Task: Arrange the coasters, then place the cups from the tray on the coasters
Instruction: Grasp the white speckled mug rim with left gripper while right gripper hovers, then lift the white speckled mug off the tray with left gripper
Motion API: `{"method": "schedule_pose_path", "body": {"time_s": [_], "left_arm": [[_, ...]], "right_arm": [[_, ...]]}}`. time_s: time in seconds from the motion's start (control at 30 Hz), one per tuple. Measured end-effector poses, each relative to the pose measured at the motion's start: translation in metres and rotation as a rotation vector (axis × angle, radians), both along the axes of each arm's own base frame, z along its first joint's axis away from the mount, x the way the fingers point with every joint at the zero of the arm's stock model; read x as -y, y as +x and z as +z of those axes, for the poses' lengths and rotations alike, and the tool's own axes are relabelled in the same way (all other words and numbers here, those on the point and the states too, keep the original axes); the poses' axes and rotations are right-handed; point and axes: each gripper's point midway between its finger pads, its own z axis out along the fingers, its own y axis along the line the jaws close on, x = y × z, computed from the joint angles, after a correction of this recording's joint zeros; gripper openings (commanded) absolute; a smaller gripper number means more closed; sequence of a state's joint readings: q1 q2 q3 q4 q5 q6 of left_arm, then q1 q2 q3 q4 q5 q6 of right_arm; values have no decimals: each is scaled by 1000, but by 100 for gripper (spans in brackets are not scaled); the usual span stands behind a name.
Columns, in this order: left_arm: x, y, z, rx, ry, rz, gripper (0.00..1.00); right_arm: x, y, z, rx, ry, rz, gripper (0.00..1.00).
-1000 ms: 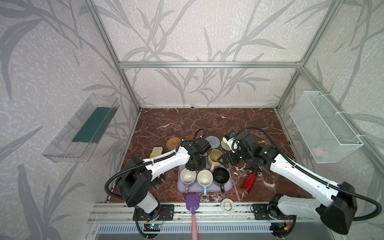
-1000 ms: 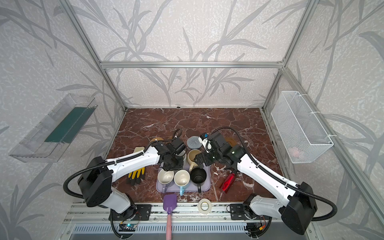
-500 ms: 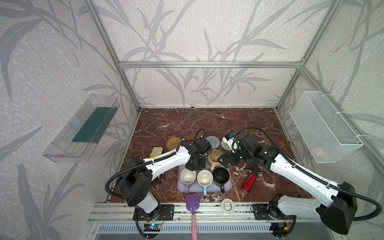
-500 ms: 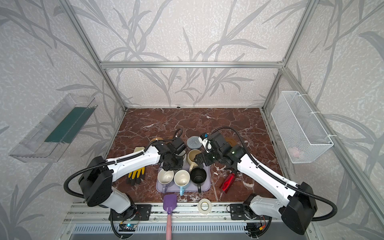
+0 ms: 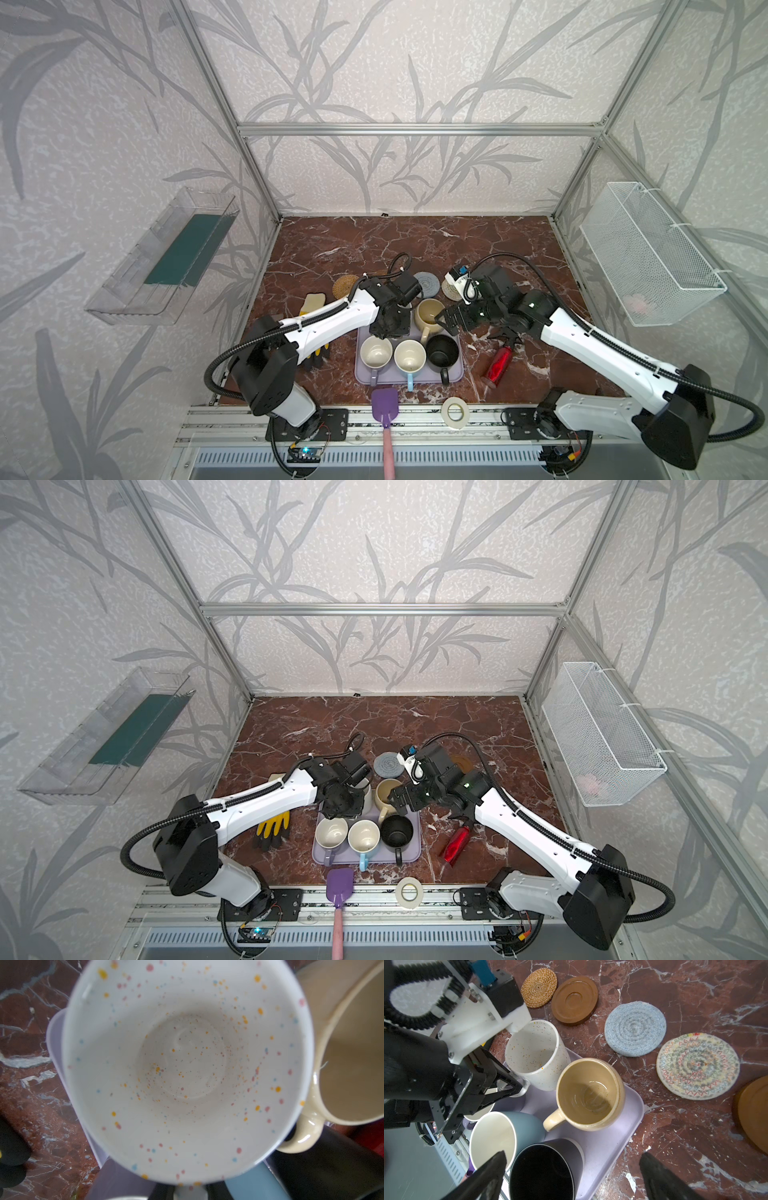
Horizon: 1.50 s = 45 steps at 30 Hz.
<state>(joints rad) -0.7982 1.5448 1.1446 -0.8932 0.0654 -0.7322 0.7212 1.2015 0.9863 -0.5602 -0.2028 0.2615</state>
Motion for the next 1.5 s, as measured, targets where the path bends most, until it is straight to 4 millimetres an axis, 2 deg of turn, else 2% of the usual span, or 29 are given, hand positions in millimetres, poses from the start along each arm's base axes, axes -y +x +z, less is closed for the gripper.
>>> {"method": "schedule_pose_path", "body": {"time_s": [0.2,0.53,0.83,0.93,1.1,1.33,1.5], "left_arm": [[0,3,17,43,-23,3,0],[-3,8,31,77,-16,2,0],[-19,26,52,151,-12,15,0],[-28,33,58,168,-1,22,0],[-50,48,64,184,21,47,0],[-90,66,67,207,82,97,0],[-107,82,79,244,91,119,0]], "right_arm": [[-4,1,5,13,24,12,100],[-12,2,20,48,86,31,99],[-28,2,25,67,131,74,99],[-37,0,25,67,136,96,99],[-55,6,34,87,157,121,99],[-80,23,47,112,178,127,99],[-93,38,46,109,185,97,99]]}}
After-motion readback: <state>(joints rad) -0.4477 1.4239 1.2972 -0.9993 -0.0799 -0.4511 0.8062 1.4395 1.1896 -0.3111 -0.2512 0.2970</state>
